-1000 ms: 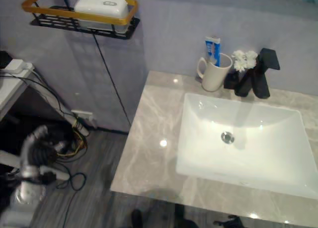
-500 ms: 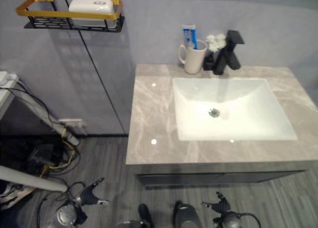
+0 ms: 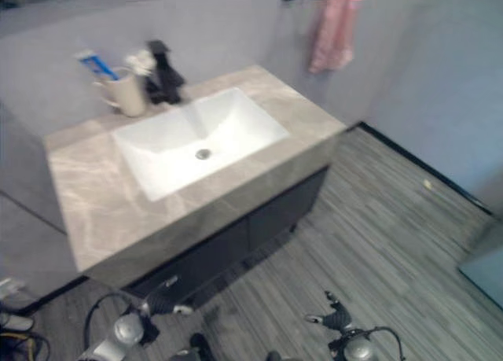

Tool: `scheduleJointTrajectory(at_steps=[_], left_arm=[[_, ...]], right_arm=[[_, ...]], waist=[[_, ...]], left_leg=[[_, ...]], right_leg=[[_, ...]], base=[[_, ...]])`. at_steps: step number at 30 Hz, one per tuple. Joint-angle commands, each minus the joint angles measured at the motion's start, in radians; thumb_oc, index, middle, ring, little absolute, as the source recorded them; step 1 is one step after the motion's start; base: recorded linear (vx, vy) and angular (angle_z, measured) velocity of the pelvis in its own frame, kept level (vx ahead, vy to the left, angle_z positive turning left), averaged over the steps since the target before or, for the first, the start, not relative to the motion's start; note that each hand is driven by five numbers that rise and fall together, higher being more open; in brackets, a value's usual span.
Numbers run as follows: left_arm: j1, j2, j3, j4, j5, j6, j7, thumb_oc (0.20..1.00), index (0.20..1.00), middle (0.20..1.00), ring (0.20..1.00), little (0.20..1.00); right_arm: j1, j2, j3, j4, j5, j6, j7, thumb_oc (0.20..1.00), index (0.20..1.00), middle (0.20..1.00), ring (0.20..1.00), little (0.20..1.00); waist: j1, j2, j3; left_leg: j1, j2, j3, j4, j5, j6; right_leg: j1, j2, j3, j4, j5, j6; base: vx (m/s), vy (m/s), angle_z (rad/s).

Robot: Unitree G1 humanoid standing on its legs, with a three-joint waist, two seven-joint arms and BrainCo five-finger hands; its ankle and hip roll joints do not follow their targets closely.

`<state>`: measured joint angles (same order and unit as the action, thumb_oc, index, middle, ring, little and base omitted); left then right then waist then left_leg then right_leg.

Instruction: Put brush and paste in cup on sink, flatten towel.

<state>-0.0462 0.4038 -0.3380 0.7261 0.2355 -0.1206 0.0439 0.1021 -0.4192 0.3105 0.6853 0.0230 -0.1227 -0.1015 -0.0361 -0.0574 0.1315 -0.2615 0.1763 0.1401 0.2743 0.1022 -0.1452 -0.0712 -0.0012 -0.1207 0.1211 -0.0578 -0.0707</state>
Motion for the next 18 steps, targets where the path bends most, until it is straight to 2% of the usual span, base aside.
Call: scheduleJointTrajectory(at_steps=[1, 2, 3, 4, 5, 6, 7, 8, 9, 11, 12, 13, 16, 17, 18], left_arm=[[-0.048, -0.034, -0.005, -0.006, -0.021, -0.018, 0.075, 1.000, 1.000, 1.000, 1.000, 1.000], [-0.059, -0.043, -0.012, 0.009, -0.028, -0.019, 0.080, 1.000, 1.000, 1.000, 1.000, 1.000], [-0.061, -0.043, -0.012, 0.010, -0.028, -0.020, 0.080, 1.000, 1.000, 1.000, 1.000, 1.000], [-0.073, -0.049, -0.014, 0.008, -0.043, -0.020, 0.088, 1.000, 1.000, 1.000, 1.000, 1.000], [-0.077, -0.057, -0.008, 0.018, -0.052, -0.019, 0.094, 1.000, 1.000, 1.000, 1.000, 1.000], [-0.091, -0.064, -0.005, 0.032, -0.055, -0.018, 0.110, 1.000, 1.000, 1.000, 1.000, 1.000], [-0.091, -0.064, -0.005, 0.032, -0.055, -0.018, 0.110, 1.000, 1.000, 1.000, 1.000, 1.000], [-0.087, -0.064, 0.003, 0.036, -0.057, -0.021, 0.115, 1.000, 1.000, 1.000, 1.000, 1.000], [-0.086, -0.064, 0.003, 0.036, -0.057, -0.022, 0.115, 1.000, 1.000, 1.000, 1.000, 1.000], [-0.090, -0.069, 0.010, 0.027, -0.055, -0.033, 0.172, 1.000, 1.000, 1.000, 1.000, 1.000], [-0.100, -0.075, 0.003, 0.045, -0.060, -0.034, 0.170, 1.000, 1.000, 1.000, 1.000, 1.000], [-0.100, -0.075, 0.003, 0.045, -0.060, -0.034, 0.170, 1.000, 1.000, 1.000, 1.000, 1.000], [-0.105, -0.068, -0.005, 0.039, -0.052, -0.035, 0.172, 1.000, 1.000, 1.000, 1.000, 1.000], [-0.105, -0.054, -0.008, 0.026, -0.053, -0.034, 0.161, 1.000, 1.000, 1.000, 1.000, 1.000], [-0.091, -0.042, 0.006, 0.003, -0.076, -0.033, 0.157, 1.000, 1.000, 1.000, 1.000, 1.000]], right_arm=[[-0.051, -0.013, -0.025, -0.007, -0.044, -0.041, -0.037, 1.000, 1.000, 1.000, 1.000, 1.000], [-0.062, -0.017, -0.023, 0.006, -0.049, -0.041, -0.039, 1.000, 1.000, 1.000, 1.000, 1.000], [-0.063, -0.017, -0.023, 0.007, -0.049, -0.041, -0.039, 1.000, 1.000, 1.000, 1.000, 1.000], [-0.086, -0.023, -0.022, 0.014, -0.053, -0.039, -0.050, 1.000, 1.000, 1.000, 1.000, 1.000], [-0.102, -0.025, -0.016, 0.028, -0.061, -0.036, -0.050, 1.000, 1.000, 1.000, 1.000, 1.000], [-0.117, -0.039, -0.034, 0.023, -0.067, -0.032, -0.059, 1.000, 1.000, 1.000, 1.000, 1.000], [-0.118, -0.039, -0.034, 0.023, -0.067, -0.032, -0.059, 1.000, 1.000, 1.000, 1.000, 1.000], [-0.108, -0.040, -0.041, 0.017, -0.073, -0.029, -0.058, 1.000, 1.000, 1.000, 1.000, 1.000], [-0.107, -0.040, -0.042, 0.016, -0.073, -0.029, -0.058, 1.000, 1.000, 1.000, 1.000, 1.000], [-0.104, -0.029, -0.032, 0.021, -0.081, -0.034, -0.065, 1.000, 1.000, 1.000, 1.000, 1.000], [-0.109, -0.018, -0.020, 0.041, -0.077, -0.032, -0.062, 1.000, 1.000, 1.000, 1.000, 1.000], [-0.109, -0.018, -0.020, 0.041, -0.077, -0.032, -0.062, 1.000, 1.000, 1.000, 1.000, 1.000], [-0.114, -0.001, -0.012, 0.068, -0.067, -0.031, -0.060, 1.000, 1.000, 1.000, 1.000, 1.000], [-0.117, 0.012, -0.014, 0.066, -0.062, -0.029, -0.058, 1.000, 1.000, 1.000, 1.000, 1.000], [-0.138, 0.026, -0.013, 0.076, -0.072, -0.025, -0.062, 1.000, 1.000, 1.000, 1.000, 1.000]], waist=[[0.014, 0.030, 0.066], [0.013, 0.035, 0.064], [0.014, 0.036, 0.063], [0.016, 0.042, 0.065], [0.018, 0.048, 0.064], [0.024, 0.056, 0.069], [0.026, 0.055, 0.068], [0.015, 0.063, 0.057], [0.021, 0.062, 0.056], [0.025, 0.063, 0.053], [0.031, 0.061, 0.053], [0.032, 0.061, 0.052], [0.040, 0.061, 0.055], [0.040, 0.064, 0.064], [0.062, 0.064, 0.069]], left_leg=[[-0.034, -0.161, -0.078, -0.018, -0.056, 0.104], [-0.028, -0.187, -0.129, -0.018, -0.066, 0.110], [-0.030, -0.186, -0.129, -0.021, -0.061, 0.109], [-0.025, -0.218, -0.191, -0.018, -0.070, 0.112], [-0.020, -0.229, -0.224, -0.029, -0.072, 0.116], [-0.015, -0.274, -0.310, -0.062, -0.069, 0.117], [-0.017, -0.272, -0.308, -0.066, -0.064, 0.116], [0.009, -0.248, -0.254, -0.103, -0.071, 0.120], [0.013, -0.247, -0.249, -0.109, -0.069, 0.121], [0.043, -0.239, -0.211, -0.141, -0.074, 0.134], [0.061, -0.232, -0.173, -0.168, -0.074, 0.144], [0.060, -0.232, -0.172, -0.169, -0.074, 0.144], [0.080, -0.231, -0.145, -0.190, -0.079, 0.157], [0.103, -0.224, -0.124, -0.204, -0.090, 0.164], [0.128, -0.204, -0.083, -0.205, -0.111, 0.156]], right_leg=[[0.097, 0.026, 0.135, -0.093, 0.012, 0.117], [0.088, 0.037, 0.179, -0.090, 0.021, 0.116], [0.085, 0.038, 0.180, -0.090, 0.024, 0.116], [0.074, 0.049, 0.231, -0.093, 0.036, 0.117], [0.072, 0.055, 0.269, -0.101, 0.043, 0.121], [0.067, 0.072, 0.403, -0.120, 0.072, 0.150], [0.063, 0.073, 0.406, -0.121, 0.076, 0.150], [0.062, 0.066, 0.430, -0.130, 0.074, 0.163], [0.063, 0.066, 0.436, -0.130, 0.075, 0.163], [0.053, 0.053, 0.459, -0.126, 0.074, 0.175], [0.039, 0.042, 0.457, -0.105, 0.062, 0.185], [0.038, 0.043, 0.458, -0.105, 0.063, 0.185], [0.021, 0.033, 0.432, -0.046, 0.041, 0.193], [-0.018, 0.023, 0.362, 0.047, 0.023, 0.208], [-0.089, -0.042, 0.096, 0.108, 0.029, 0.209]], base=[[0.04, -0.016, -1.24], [0.02, -0.011, -1.42], [0.01, 0.018, -1.21], [0.01, 0.032, -1.29], [0.05, 0.149, -2.00], [0.04, 0.131, -2.20], [0.10, 0.190, -2.20], [0.07, 0.073, -1.91], [0.11, 0.136, -1.79], [0.08, 0.156, -1.10], [0.07, 0.137, -0.82], [0.07, 0.133, -0.91], [0.07, 0.104, -0.63], [0.03, 0.116, -0.40], [0.06, 0.167, -0.28]])
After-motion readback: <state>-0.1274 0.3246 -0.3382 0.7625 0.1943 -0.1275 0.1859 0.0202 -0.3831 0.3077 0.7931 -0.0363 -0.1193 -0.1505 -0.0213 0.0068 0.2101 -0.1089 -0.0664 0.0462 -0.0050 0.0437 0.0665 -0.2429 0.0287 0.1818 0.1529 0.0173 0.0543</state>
